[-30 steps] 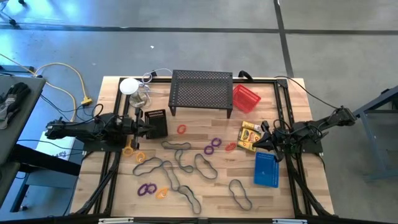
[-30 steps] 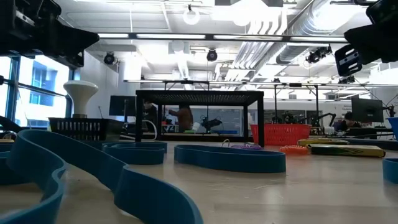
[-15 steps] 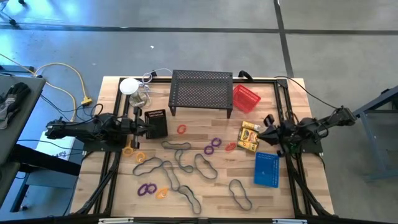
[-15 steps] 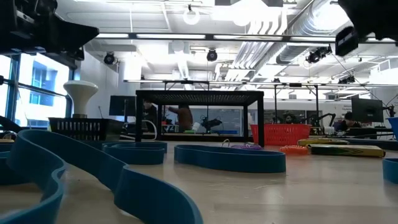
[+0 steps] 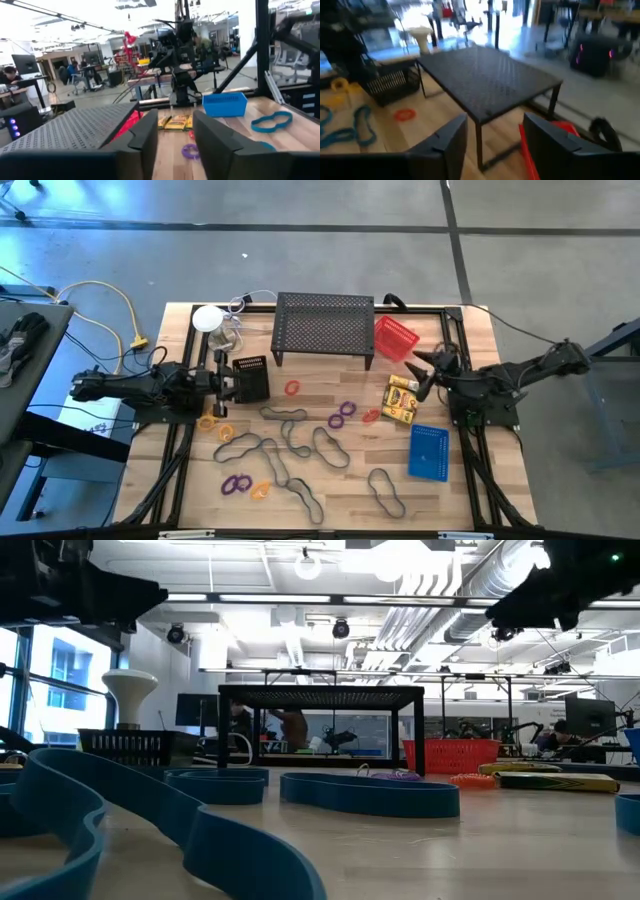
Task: Pick & Place Office Desk Supplies
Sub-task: Put the small crayon box into the red basket, then put the orange spring keychain into the black basket
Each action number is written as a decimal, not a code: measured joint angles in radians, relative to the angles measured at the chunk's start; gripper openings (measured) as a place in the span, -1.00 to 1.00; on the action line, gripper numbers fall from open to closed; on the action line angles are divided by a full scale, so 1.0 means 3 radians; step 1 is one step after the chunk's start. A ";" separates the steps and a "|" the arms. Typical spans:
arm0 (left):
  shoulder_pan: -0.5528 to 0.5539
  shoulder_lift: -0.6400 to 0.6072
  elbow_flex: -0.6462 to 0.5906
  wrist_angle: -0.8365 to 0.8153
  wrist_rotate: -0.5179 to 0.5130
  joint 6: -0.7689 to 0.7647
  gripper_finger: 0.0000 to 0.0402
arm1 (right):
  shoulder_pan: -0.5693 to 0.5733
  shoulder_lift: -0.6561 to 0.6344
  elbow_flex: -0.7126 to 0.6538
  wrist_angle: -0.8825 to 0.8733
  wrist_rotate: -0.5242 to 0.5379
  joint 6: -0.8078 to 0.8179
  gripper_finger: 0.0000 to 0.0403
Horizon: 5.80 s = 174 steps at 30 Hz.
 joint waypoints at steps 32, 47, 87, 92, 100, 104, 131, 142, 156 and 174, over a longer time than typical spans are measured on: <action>0.0375 0.0297 0.0000 0.0858 0.0022 0.0305 -0.22 | -0.1751 0.2192 0.0653 -0.1621 -0.2544 0.0838 0.04; 0.0374 0.0573 0.0000 0.0928 0.0021 0.0269 -0.22 | -0.1920 0.2983 0.0674 -0.1249 -0.2429 0.0357 0.51; 0.0374 0.0586 0.0000 0.0966 0.0018 0.0181 -0.22 | -0.2153 0.2471 0.1671 -0.1824 -0.1843 -0.0035 -0.74; 0.0374 0.0585 0.0000 0.0966 0.0018 0.0095 -0.22 | -0.2633 0.2595 0.1695 -0.1738 -0.1931 -0.0027 -0.75; 0.0373 0.0586 0.0000 0.0966 0.0019 0.0093 -0.22 | -0.2952 0.2955 0.1693 -0.1628 -0.2202 -0.0274 -0.72; 0.0373 0.0586 0.0000 0.0965 0.0019 0.0094 -0.22 | -0.2984 0.3146 0.1693 -0.1369 -0.2202 -0.0447 -0.71; 0.0373 0.0585 0.0000 0.0961 0.0019 0.0030 -0.22 | -0.2139 0.2486 0.1695 -0.1254 -0.0406 -0.0605 0.31; 0.0373 0.0767 0.0000 0.0951 0.0019 -0.0143 -0.22 | -0.1339 0.1764 0.1691 -0.1554 -0.3170 -0.0192 0.29; 0.0373 0.0996 0.0000 0.1117 0.0019 -0.0510 -0.22 | -0.0498 0.2379 0.1366 -0.1167 -0.2751 -0.0356 0.13; 0.0175 0.1794 0.0579 0.0741 0.0366 -0.0730 -0.22 | -0.0394 0.3634 0.1365 -0.0709 -0.2675 0.0227 0.02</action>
